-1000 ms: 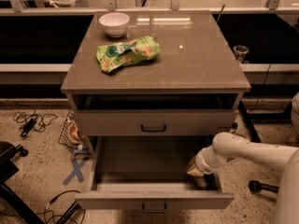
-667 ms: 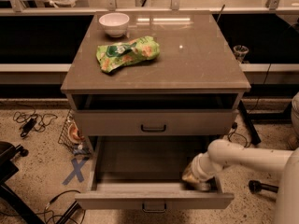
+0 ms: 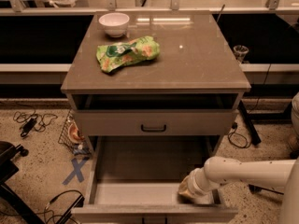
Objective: Open middle drawer
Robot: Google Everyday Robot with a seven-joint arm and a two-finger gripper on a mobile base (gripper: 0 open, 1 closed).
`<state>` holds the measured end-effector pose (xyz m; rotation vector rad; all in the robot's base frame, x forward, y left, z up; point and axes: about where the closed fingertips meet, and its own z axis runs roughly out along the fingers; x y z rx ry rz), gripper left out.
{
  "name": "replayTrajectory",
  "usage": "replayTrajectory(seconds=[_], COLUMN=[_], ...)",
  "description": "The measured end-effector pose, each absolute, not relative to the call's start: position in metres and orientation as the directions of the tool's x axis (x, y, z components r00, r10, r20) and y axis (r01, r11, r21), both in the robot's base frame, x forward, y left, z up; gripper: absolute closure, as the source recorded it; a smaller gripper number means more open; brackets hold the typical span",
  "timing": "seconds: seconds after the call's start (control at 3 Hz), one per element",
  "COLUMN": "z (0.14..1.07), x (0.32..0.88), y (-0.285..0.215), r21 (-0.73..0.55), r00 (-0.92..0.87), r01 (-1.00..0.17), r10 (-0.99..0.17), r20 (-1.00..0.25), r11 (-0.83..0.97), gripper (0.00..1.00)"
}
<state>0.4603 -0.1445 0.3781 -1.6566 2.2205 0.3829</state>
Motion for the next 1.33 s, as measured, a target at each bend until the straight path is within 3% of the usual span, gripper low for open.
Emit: replayTrajectory(seconds=[0.67, 1.0, 1.33], z=[0.379, 0.379, 0.379], x=[0.390, 0.391, 0.390], y=[-0.119, -0.119, -0.119], r21=[0.102, 0.102, 0.104], r00=[-0.267, -0.267, -0.267], r01=[-0.964, -0.964, -0.964], r10=[-0.879, -0.879, -0.879], r20=[-0.395, -0.396, -0.395], r11=[0.247, 0.247, 0.246], gripper=[1.00, 0.85, 0.62])
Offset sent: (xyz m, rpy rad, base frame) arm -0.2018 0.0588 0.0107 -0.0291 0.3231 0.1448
